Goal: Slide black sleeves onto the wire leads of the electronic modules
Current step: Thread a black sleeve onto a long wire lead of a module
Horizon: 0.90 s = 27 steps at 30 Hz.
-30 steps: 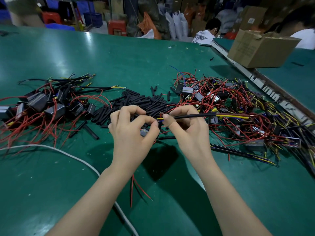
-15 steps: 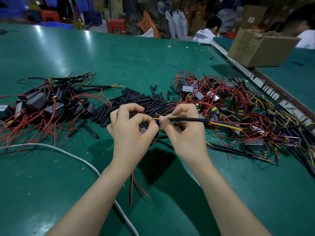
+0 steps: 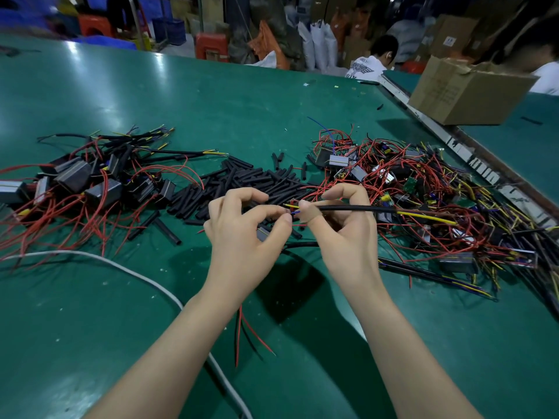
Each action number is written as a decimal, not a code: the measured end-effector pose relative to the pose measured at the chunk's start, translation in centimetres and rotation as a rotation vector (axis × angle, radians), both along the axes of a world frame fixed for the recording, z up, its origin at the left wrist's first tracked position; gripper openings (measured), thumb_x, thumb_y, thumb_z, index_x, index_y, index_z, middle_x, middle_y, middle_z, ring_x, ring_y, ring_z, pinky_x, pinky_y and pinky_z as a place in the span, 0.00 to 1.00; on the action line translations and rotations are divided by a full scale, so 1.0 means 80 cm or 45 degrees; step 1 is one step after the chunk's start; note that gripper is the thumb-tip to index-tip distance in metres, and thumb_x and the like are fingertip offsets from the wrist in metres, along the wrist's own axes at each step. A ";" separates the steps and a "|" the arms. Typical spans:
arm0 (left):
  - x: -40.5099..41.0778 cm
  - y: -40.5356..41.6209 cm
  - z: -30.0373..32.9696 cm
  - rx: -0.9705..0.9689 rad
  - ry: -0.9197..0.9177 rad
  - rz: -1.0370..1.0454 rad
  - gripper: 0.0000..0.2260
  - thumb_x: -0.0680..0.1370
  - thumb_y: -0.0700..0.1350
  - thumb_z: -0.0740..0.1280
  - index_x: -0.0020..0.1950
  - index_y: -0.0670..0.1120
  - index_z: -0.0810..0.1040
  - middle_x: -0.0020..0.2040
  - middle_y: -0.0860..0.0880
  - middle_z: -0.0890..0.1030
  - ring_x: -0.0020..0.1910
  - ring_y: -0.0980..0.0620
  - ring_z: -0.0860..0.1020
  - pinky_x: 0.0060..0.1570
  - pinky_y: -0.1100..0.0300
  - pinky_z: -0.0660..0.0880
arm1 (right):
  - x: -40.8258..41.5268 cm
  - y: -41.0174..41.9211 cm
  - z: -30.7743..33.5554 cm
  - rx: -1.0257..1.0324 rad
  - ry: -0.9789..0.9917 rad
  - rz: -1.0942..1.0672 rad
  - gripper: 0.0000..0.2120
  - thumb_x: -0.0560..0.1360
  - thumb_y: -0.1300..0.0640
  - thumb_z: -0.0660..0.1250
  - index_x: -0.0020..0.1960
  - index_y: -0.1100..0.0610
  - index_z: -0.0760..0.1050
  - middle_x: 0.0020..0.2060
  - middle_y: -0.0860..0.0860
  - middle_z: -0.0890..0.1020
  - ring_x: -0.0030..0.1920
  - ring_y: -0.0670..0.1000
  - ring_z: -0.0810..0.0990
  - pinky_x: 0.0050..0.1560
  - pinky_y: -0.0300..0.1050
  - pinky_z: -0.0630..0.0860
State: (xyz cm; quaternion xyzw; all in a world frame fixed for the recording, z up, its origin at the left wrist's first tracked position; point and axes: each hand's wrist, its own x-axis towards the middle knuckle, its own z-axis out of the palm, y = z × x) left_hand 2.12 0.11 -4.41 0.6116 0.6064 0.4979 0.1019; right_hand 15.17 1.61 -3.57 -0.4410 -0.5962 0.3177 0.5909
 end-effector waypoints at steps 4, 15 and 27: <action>0.001 0.001 -0.001 -0.026 -0.072 -0.065 0.11 0.71 0.53 0.64 0.45 0.52 0.85 0.52 0.57 0.73 0.56 0.53 0.65 0.54 0.58 0.61 | -0.001 -0.002 0.002 -0.011 -0.019 0.027 0.12 0.73 0.60 0.72 0.48 0.50 0.69 0.35 0.47 0.81 0.37 0.49 0.82 0.39 0.40 0.75; -0.001 -0.005 0.009 -0.014 -0.092 -0.074 0.07 0.69 0.50 0.66 0.40 0.56 0.83 0.54 0.59 0.72 0.59 0.50 0.65 0.55 0.59 0.59 | 0.001 -0.001 0.007 -0.076 0.005 0.037 0.15 0.72 0.61 0.73 0.48 0.48 0.68 0.36 0.52 0.83 0.38 0.49 0.83 0.38 0.37 0.73; -0.002 -0.004 0.002 0.018 0.058 -0.093 0.14 0.70 0.61 0.59 0.44 0.59 0.83 0.60 0.58 0.73 0.61 0.53 0.62 0.50 0.63 0.53 | 0.008 0.001 0.018 -0.359 0.370 0.127 0.12 0.74 0.63 0.70 0.48 0.54 0.68 0.29 0.52 0.83 0.22 0.39 0.73 0.25 0.27 0.65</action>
